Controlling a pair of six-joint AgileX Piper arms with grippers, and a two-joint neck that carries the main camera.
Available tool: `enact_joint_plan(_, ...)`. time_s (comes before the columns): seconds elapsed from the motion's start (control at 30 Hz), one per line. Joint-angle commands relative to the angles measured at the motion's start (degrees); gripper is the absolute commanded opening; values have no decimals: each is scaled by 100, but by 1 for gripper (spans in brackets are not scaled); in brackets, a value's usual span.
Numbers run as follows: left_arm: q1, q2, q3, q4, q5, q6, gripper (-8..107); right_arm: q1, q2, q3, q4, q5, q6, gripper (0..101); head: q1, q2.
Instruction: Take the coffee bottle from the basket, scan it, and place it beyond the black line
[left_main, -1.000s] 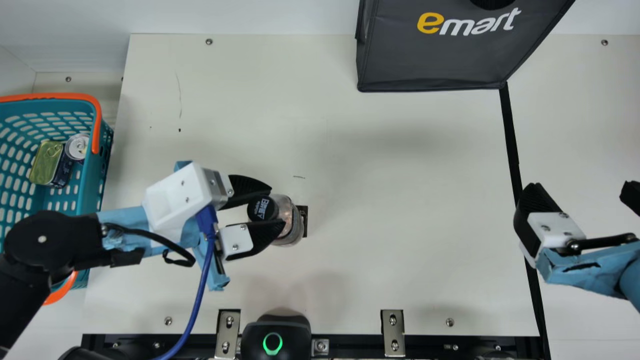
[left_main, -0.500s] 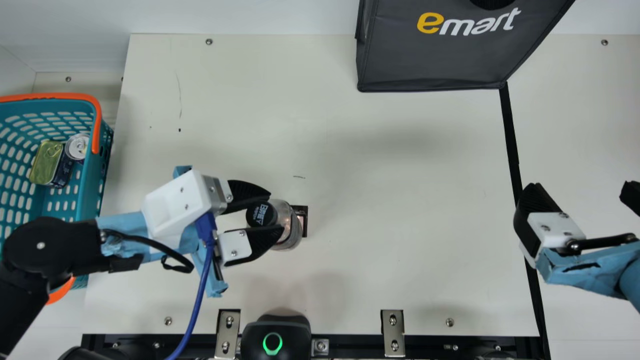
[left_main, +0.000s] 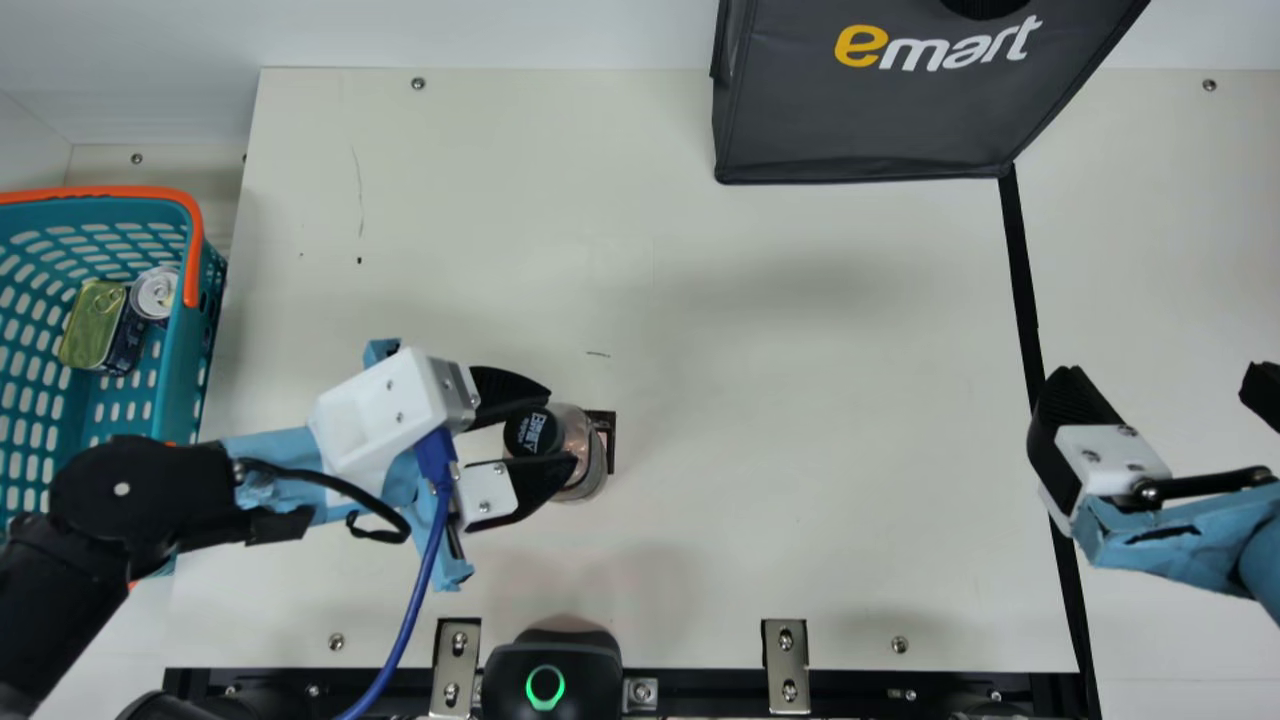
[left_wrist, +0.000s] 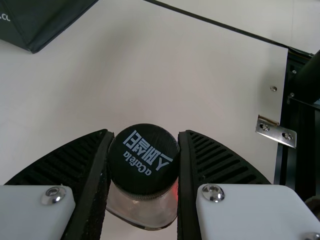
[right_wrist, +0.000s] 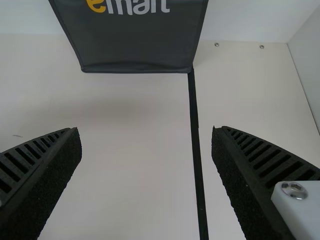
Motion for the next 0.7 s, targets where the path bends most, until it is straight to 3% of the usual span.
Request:
enact_joint_plan(0.0,-3,22,26,-3,-19,44,10,0,0,0,0,0,0,91,-157,9)
enact_joint_plan(0.33,-6,75,60,-21,-19,224,10,0,0,0,0,0,0,91,-157,9)
enact_joint_plan(0.67,197,63,-113,1,418,508,10,0,0,0,0,0,0,91,-157,9)
